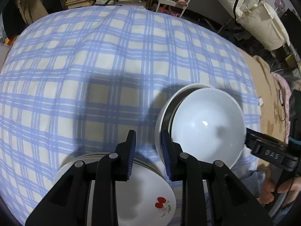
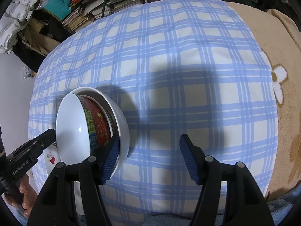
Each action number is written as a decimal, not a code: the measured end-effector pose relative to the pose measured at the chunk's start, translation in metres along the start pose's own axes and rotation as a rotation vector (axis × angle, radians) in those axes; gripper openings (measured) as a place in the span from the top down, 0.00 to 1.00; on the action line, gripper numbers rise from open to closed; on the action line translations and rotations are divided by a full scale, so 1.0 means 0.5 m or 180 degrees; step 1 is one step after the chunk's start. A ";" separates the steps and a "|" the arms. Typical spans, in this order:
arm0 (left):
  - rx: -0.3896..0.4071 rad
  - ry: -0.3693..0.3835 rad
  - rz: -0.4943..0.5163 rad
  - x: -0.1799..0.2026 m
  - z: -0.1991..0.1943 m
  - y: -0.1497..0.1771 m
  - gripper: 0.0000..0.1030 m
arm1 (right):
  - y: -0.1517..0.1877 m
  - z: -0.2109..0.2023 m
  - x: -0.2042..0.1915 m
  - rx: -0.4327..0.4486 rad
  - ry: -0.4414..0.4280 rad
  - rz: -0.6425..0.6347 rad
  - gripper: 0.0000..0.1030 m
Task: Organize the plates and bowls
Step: 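Press the plain white bowl down into the stack with both grippers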
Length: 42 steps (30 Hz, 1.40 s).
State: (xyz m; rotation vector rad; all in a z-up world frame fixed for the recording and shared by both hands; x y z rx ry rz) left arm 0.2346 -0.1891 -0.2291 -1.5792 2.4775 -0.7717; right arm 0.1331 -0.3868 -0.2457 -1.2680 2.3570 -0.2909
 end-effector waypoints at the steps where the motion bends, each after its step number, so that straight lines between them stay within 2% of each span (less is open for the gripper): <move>1: 0.0009 -0.0025 0.0016 -0.002 0.001 0.002 0.75 | 0.001 0.002 -0.002 -0.0012 -0.0049 0.0023 0.36; 3: 0.0029 -0.0064 0.0037 0.000 0.002 0.000 0.75 | 0.005 0.010 -0.013 -0.0081 -0.0215 0.0094 0.57; 4: 0.0036 -0.0085 0.0064 0.002 0.001 -0.003 0.75 | 0.006 0.013 -0.017 -0.0096 -0.0256 0.0112 0.61; 6: 0.0037 -0.0107 0.0085 0.003 0.002 -0.004 0.76 | 0.006 0.015 -0.030 -0.0092 -0.0307 0.0081 0.78; 9: 0.0038 -0.0135 0.0175 0.015 0.008 -0.006 0.83 | 0.009 0.021 -0.046 -0.0114 -0.0383 0.0144 0.90; 18: 0.0070 -0.0095 0.0153 0.022 0.012 -0.006 0.91 | 0.013 0.030 -0.050 -0.0176 -0.0381 0.0283 0.89; 21: 0.0043 -0.0004 0.0074 0.022 0.018 -0.001 0.97 | 0.014 0.027 -0.050 -0.0181 -0.0364 0.0297 0.89; 29: 0.0022 -0.0036 -0.0083 0.016 0.024 -0.003 0.97 | 0.011 0.029 -0.049 -0.0198 -0.0303 0.0413 0.89; 42: 0.0008 -0.0069 -0.0178 0.010 0.027 -0.003 0.97 | 0.006 0.031 -0.060 -0.0153 -0.0222 0.0346 0.90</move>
Point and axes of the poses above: each gripper's, at about its wrist camera, not at the fingertips, and z roughly the way its jaws point, x to its right, y to its underside, the point moved 7 cm from there along z, roughly the way its jaws point, and after that the axes turned 14 degrees about x, right-handed, at the moved point
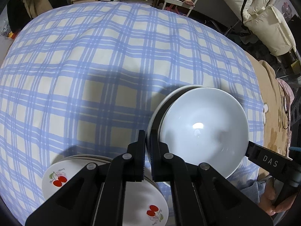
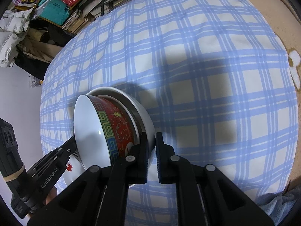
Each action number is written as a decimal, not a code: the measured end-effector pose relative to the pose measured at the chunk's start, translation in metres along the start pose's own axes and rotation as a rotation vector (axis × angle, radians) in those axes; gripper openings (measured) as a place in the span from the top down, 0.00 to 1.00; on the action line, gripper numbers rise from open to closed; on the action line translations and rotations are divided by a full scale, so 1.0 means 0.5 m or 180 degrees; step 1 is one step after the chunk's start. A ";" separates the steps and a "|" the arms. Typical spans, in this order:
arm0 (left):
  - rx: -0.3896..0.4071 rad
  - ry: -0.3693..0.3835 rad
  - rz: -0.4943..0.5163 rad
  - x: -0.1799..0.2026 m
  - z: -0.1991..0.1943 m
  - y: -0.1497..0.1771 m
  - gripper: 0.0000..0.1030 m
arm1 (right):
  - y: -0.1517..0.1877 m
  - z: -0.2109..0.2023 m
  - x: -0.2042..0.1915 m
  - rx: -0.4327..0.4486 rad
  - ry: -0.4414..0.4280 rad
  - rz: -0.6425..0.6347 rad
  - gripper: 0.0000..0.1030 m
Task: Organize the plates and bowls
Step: 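Press the plain white bowl down into the stack with both grippers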
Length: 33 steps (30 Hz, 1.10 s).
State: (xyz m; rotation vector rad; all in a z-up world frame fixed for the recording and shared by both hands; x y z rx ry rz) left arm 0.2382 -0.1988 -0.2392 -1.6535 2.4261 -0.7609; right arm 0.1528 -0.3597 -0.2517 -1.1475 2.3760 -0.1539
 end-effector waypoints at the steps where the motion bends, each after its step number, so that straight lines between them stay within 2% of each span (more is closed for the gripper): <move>1: 0.0012 -0.0005 0.0002 0.001 -0.001 0.001 0.97 | 0.000 0.000 -0.003 0.0005 0.0021 -0.0041 0.90; 8: -0.0026 -0.0063 -0.0082 -0.005 0.000 -0.002 0.97 | -0.004 0.004 -0.006 -0.0022 0.0040 -0.0098 0.90; 15: -0.0014 -0.0038 0.0001 0.001 0.001 0.000 0.97 | -0.004 0.004 -0.011 -0.0009 0.0042 -0.0116 0.90; 20: -0.0108 0.0092 -0.0114 -0.010 0.000 0.002 0.97 | -0.006 -0.003 -0.030 0.0114 0.0107 -0.0467 0.90; 22: -0.0109 0.0098 -0.0154 -0.012 -0.001 0.005 0.98 | -0.010 -0.012 -0.039 0.0248 0.0123 -0.0547 0.90; 27: -0.0188 0.0020 -0.0185 -0.010 -0.004 0.007 0.98 | -0.019 -0.015 -0.034 0.0275 0.0107 -0.0354 0.89; 33: -0.0169 -0.0012 -0.0068 0.004 -0.017 0.002 0.98 | -0.026 -0.018 -0.022 0.0235 0.0031 -0.0226 0.89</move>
Point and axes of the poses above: each gripper's, at about its wrist camera, not at the fingertips, and z roughly the way its jaws point, x to its right, y to its underside, the point moved 7 cm from there along z, roughly the way its jaws point, and after that the axes turned 14 degrees about x, right-handed, at the moved point
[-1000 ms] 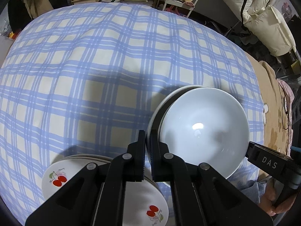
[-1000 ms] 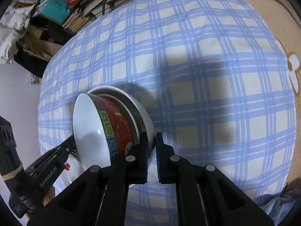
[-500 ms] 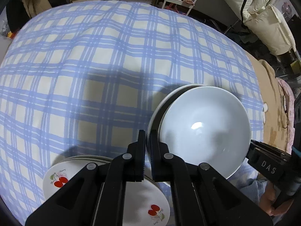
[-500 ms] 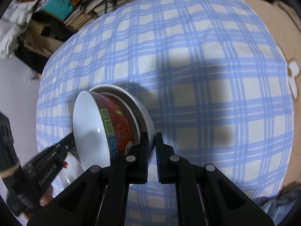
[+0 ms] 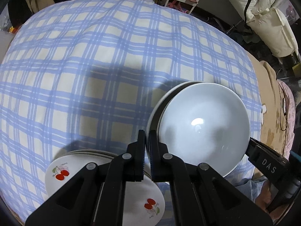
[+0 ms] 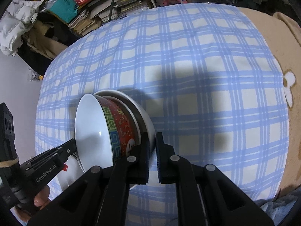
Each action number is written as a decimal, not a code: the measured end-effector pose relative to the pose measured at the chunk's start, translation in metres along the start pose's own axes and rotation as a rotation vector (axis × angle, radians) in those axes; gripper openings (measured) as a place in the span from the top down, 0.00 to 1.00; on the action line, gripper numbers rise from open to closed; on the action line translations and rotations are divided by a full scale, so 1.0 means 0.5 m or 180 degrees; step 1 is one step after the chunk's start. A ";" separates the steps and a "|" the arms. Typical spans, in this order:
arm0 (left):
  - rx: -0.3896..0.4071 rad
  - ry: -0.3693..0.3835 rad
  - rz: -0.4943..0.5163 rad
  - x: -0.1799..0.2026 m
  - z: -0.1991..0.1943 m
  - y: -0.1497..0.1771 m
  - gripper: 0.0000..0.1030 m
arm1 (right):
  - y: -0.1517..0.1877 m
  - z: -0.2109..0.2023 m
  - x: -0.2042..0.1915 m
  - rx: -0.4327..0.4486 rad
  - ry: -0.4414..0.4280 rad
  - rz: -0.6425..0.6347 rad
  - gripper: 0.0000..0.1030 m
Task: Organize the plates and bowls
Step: 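Press the plain white bowl down into the stack with both grippers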
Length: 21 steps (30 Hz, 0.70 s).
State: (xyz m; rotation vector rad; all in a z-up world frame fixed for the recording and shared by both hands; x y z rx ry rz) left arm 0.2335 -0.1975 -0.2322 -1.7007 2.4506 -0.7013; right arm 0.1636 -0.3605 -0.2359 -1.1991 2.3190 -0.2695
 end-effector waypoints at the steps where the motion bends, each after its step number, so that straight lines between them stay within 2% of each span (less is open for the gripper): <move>1: 0.0000 0.0014 0.0014 -0.001 -0.002 0.001 0.98 | -0.001 -0.002 0.001 0.0000 -0.0002 0.0018 0.89; 13: 0.0032 0.0050 -0.0024 0.002 -0.041 -0.014 0.98 | -0.010 -0.036 -0.020 0.0111 -0.0060 -0.0030 0.89; 17: 0.0084 0.0004 -0.0031 -0.005 -0.078 -0.011 0.98 | -0.005 -0.053 -0.031 0.0105 -0.0141 0.0000 0.89; 21: 0.0138 -0.0026 -0.0140 -0.031 -0.125 0.008 0.98 | 0.007 -0.086 -0.067 0.0118 -0.0166 -0.0165 0.89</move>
Point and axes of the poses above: each gripper's, at about its wrist camera, not at the fingertips, and z roughly the way its jaws point, x to its right, y to its underside, the point moved 7 cm from there along z, roughly the way its jaws point, and after that the axes turned 14 degrees about x, right-handed, at the moved point
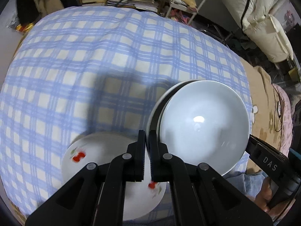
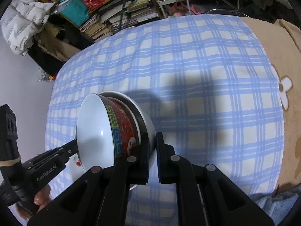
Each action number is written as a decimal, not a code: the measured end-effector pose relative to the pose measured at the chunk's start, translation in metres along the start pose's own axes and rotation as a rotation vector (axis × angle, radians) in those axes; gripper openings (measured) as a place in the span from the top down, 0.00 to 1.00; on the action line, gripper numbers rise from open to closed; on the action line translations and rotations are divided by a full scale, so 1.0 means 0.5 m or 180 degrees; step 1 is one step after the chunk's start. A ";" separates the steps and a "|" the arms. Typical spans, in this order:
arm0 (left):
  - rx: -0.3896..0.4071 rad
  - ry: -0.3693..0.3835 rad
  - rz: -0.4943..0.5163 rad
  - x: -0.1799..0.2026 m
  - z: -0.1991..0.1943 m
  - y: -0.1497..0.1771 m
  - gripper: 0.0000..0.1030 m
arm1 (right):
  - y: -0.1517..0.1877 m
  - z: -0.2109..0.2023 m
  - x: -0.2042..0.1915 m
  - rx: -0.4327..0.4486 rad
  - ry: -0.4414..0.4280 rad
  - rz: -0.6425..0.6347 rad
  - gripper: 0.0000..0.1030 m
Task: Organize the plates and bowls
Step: 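Press the plain white bowl down into the stack with both grippers, then open both grippers and lift them away from the bowl stack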
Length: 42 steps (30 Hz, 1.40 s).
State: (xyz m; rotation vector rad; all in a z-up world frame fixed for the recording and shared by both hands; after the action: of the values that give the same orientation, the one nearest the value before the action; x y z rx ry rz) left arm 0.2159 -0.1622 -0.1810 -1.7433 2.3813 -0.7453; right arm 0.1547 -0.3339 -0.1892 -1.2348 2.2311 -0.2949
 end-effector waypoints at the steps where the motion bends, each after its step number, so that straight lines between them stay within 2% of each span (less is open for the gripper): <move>1: 0.0003 -0.0030 -0.0027 -0.009 -0.012 0.006 0.98 | 0.002 -0.005 -0.009 0.0001 -0.0017 -0.0009 0.89; 7: 0.0141 -0.0278 -0.0138 -0.083 -0.093 0.039 0.98 | 0.047 -0.031 -0.095 0.0018 -0.0213 -0.0179 0.89; 11: 0.0112 -0.0392 -0.0218 -0.140 -0.120 0.076 0.98 | 0.085 -0.028 -0.139 -0.0041 -0.0313 -0.0253 0.89; 13: 0.0112 -0.0420 -0.0236 -0.161 -0.117 0.096 0.98 | 0.110 -0.020 -0.151 -0.0091 -0.0341 -0.0252 0.89; 16: -0.0030 -0.0448 -0.0409 -0.198 -0.091 0.136 0.98 | 0.148 0.002 -0.170 -0.0119 -0.0360 -0.0444 0.89; 20: -0.0106 -0.0563 -0.0448 -0.226 -0.058 0.165 0.98 | 0.196 0.057 -0.165 -0.0370 -0.0439 -0.0322 0.89; 23: -0.0027 -0.0565 -0.0384 -0.226 -0.056 0.159 0.98 | 0.197 0.051 -0.181 -0.0215 -0.0346 -0.0512 0.89; 28: 0.0014 -0.0467 -0.0417 -0.232 -0.056 0.163 0.97 | 0.195 0.053 -0.175 -0.0203 -0.0374 -0.0480 0.90; 35: 0.0052 -0.0500 -0.0504 -0.243 -0.064 0.175 0.85 | 0.195 0.050 -0.185 -0.0170 -0.0356 -0.0621 0.90; 38: 0.0096 -0.0576 -0.0450 -0.241 -0.069 0.179 0.82 | 0.186 0.028 -0.193 0.0005 -0.0340 -0.0738 0.90; 42: 0.0135 -0.0657 -0.0338 -0.233 -0.083 0.180 0.82 | 0.158 -0.018 -0.198 0.0164 -0.0564 -0.0647 0.90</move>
State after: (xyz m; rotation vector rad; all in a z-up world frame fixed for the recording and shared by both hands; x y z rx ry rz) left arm 0.1625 -0.0216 -0.2075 -1.8429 2.1390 -0.5907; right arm 0.1348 -0.2091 -0.1804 -1.4053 1.9409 -0.3062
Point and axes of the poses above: each gripper's, at about its wrist camera, not at the fingertips, and z roughly the way its jaws point, x to its right, y to its underside, the point moved 7 cm from there along z, roughly the way its jaws point, and after that the axes turned 14 degrees about x, right-handed, at the moved point
